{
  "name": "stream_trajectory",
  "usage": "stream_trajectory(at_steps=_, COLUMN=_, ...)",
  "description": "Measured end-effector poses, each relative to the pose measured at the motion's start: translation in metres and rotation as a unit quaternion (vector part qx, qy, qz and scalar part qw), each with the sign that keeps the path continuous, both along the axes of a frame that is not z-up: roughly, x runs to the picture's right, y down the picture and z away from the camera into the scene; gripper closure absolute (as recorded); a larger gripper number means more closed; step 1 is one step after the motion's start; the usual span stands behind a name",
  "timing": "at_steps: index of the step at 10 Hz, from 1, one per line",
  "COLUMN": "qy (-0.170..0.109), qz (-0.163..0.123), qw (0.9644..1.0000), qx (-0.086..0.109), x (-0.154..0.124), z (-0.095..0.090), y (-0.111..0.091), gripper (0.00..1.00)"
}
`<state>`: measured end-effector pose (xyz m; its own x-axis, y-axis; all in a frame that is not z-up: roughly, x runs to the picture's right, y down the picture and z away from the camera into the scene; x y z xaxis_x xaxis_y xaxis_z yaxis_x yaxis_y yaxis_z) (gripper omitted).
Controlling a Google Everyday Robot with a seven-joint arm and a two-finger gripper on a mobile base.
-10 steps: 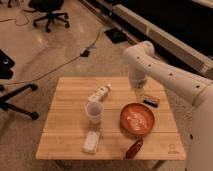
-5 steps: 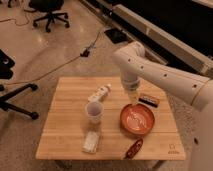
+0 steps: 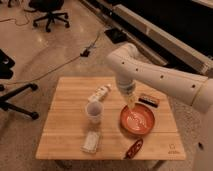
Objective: Place the ceramic cup in the ceramic bowl
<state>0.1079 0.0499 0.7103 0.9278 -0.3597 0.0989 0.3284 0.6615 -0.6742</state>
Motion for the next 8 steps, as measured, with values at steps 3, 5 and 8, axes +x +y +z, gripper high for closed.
stream_trajectory(at_steps=3, qy=-0.008, qz=-0.008, qw=0.9999, qx=-0.004, x=-0.021, z=0.004, y=0.007, gripper=0.41)
stream_trajectory(at_steps=5, qy=-0.010, qz=-0.013, qw=0.9999, qx=-0.005, x=-0.026, z=-0.008, y=0.004, gripper=0.41)
stream_trajectory(at_steps=8, qy=-0.013, qz=-0.014, qw=0.9998, qx=-0.010, x=-0.044, z=0.001, y=0.011, gripper=0.41)
